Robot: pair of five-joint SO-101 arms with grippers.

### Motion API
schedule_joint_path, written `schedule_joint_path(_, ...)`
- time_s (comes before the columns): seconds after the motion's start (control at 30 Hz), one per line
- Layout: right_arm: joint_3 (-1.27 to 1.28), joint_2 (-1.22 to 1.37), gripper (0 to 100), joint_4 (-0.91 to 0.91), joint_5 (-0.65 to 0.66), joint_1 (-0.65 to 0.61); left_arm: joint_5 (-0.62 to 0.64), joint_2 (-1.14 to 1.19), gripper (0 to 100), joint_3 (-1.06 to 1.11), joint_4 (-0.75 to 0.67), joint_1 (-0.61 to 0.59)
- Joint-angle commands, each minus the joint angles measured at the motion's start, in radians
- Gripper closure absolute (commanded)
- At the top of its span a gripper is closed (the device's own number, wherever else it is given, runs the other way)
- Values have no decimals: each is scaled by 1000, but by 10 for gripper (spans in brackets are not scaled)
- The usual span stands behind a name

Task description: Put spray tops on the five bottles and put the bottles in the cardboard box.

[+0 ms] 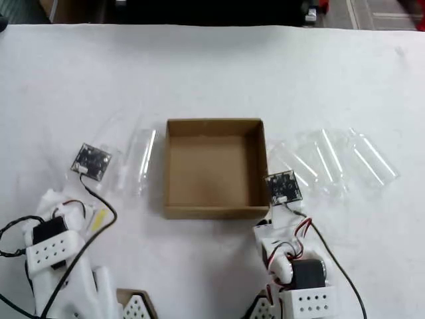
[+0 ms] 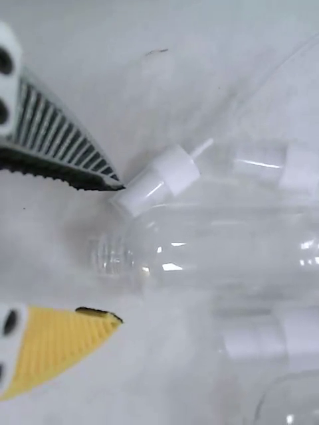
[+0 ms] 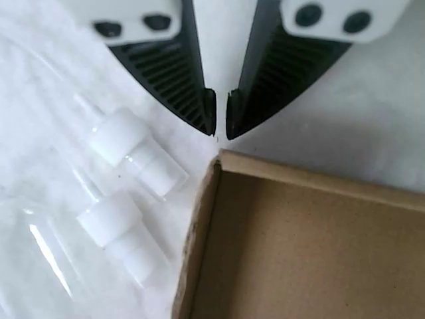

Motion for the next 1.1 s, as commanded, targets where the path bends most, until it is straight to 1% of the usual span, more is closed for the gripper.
schedule_joint_path(0.0,9,-1,981,5,-3,-8,58,2,732,-8,8,5)
schedule_joint_path(0.1,9,-1,981,5,-3,-8,58,4,732,-9,20,5)
schedule_joint_path(0.17,9,-1,981,5,-3,-8,54,4,732,-14,48,5)
schedule_joint_path(0.23,9,-1,981,5,-3,-8,20,13,732,-34,97,7)
schedule_joint_path(0.33,9,-1,981,5,-3,-8,23,94,736,-98,144,28)
schedule_joint_path(0.47,9,-1,981,5,-3,-8,38,249,736,-201,146,25)
schedule_joint_path(0.57,9,-1,981,5,-3,-7,38,337,735,-216,100,31)
schedule_joint_path(0.7,9,-1,981,5,-3,-5,55,380,740,-236,60,28)
schedule_joint_path(0.73,9,-1,981,5,-3,-4,60,380,755,-235,51,30)
schedule_joint_path(0.8,9,-1,981,5,-3,-4,64,380,819,-236,35,31)
schedule_joint_path(0.9,9,-1,981,5,-3,-4,66,377,957,-244,41,33)
schedule_joint_path(0.93,9,-1,981,5,-3,-4,66,371,989,-249,51,36)
schedule_joint_path(1.0,9,-1,981,5,-3,-4,66,352,954,-265,91,38)
schedule_joint_path(1.07,9,-1,981,5,-3,-4,68,328,958,-290,129,48)
